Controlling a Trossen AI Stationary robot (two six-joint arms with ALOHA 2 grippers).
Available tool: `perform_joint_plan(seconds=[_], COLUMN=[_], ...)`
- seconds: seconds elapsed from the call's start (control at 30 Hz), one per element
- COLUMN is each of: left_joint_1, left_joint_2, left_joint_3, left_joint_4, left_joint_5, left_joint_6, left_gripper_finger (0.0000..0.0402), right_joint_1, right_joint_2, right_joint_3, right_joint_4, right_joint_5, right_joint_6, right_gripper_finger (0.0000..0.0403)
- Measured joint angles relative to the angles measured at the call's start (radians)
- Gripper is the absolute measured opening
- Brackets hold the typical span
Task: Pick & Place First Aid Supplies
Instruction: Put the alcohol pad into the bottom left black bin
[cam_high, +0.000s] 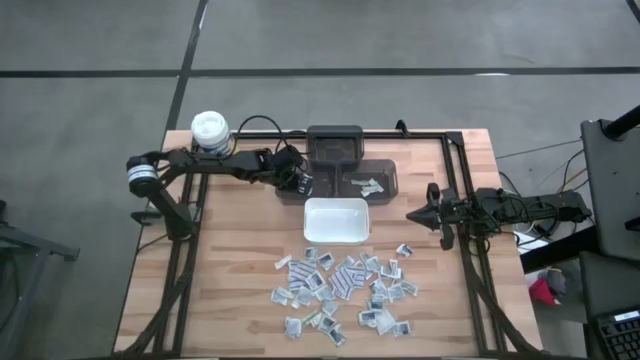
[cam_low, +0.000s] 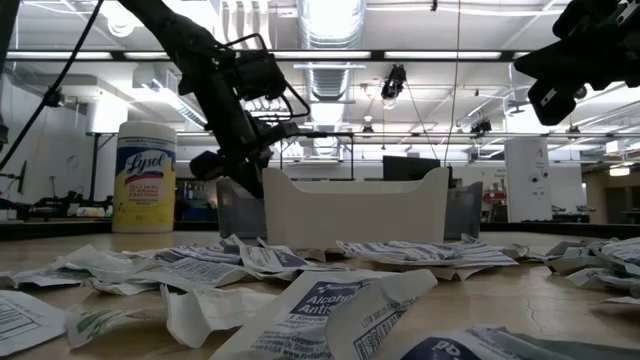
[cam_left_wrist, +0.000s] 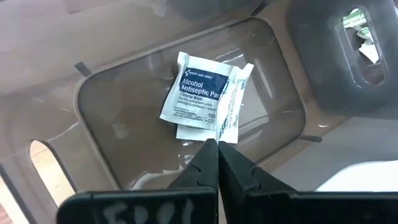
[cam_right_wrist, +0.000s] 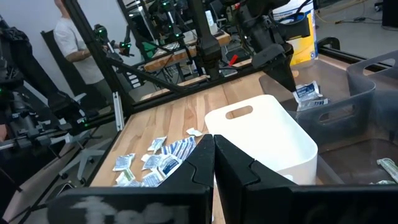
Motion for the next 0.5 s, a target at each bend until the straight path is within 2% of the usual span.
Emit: perform_joint_plan(seconds=[0.33,0.4,0.5], left_joint_1=[0.007,0.013,0.015], left_joint_2=[-0.006,-0.015,-0.036], left_joint_3=[0.005,0.018,0.037], left_joint_4=[-0.009,-0.017,-0.015], left_joint_5=[0.016,0.082,0.248], left_joint_6=[0.007,0.003,-0.002], left_gripper_finger=[0.0099,0.0112,0.0119], right_joint_1=[0.000,0.000,0.000], right_joint_2=[0.000,0.000,0.000], right_joint_3=[0.000,0.000,0.000], right_joint_4=[0.000,0.000,0.000], right_joint_5=[0.000,0.000,0.000], right_joint_6=[0.000,0.000,0.000], right_gripper_finger=[0.0008,0.0008,0.0008])
